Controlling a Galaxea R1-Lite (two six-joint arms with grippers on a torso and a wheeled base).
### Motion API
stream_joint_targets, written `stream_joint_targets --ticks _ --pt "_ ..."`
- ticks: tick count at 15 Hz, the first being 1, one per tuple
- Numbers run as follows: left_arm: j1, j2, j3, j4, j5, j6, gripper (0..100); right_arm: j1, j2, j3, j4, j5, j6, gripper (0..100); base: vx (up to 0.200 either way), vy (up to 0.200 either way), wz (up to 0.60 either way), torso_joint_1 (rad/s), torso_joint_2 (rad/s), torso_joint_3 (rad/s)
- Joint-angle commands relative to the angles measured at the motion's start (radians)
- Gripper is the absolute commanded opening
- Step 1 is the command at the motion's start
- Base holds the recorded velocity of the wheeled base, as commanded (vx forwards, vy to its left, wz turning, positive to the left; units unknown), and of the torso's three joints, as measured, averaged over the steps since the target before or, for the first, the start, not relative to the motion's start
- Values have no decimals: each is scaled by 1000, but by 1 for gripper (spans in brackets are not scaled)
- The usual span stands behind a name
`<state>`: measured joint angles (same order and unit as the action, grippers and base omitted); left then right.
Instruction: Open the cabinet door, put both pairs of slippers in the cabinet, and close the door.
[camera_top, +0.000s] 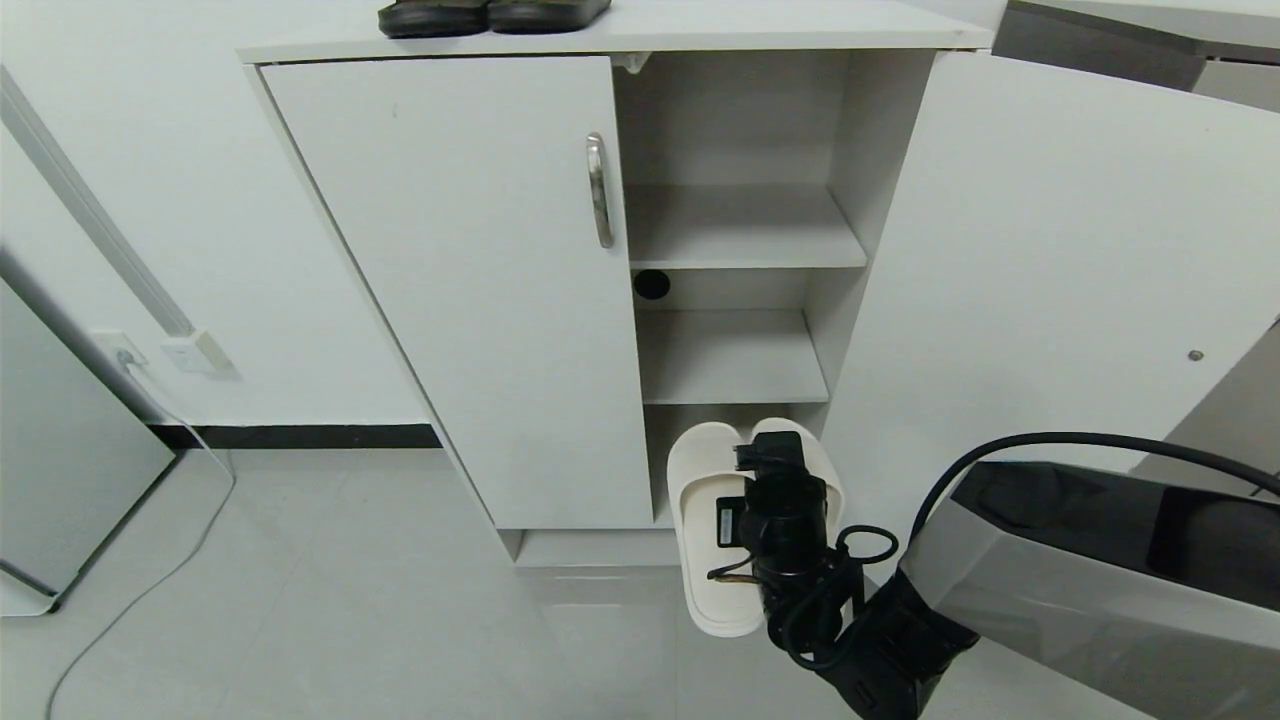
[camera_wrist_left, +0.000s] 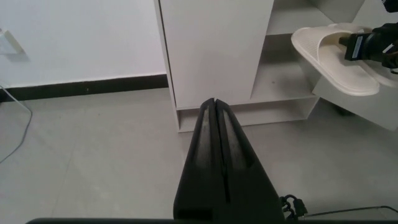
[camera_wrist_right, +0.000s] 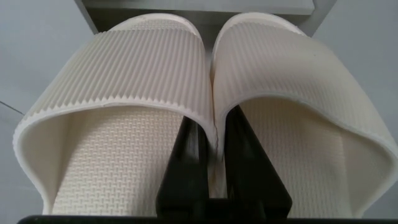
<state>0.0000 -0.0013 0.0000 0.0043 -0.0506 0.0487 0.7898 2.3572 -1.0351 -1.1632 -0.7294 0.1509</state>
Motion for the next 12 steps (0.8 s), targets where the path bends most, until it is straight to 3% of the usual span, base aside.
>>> stream_joint_targets --ticks 1,9,12 --pt "0 1 0 0 0 0 0 0 -1 0 0 1 -1 0 200 0 0 2 2 -2" --pt "0 1 0 -1 0 0 0 -6 -1 -8 0 5 1 0 200 0 0 1 4 1" --pt "0 1 0 -1 0 -1 0 -21 19 -20 0 8 1 0 0 0 0 0 0 0"
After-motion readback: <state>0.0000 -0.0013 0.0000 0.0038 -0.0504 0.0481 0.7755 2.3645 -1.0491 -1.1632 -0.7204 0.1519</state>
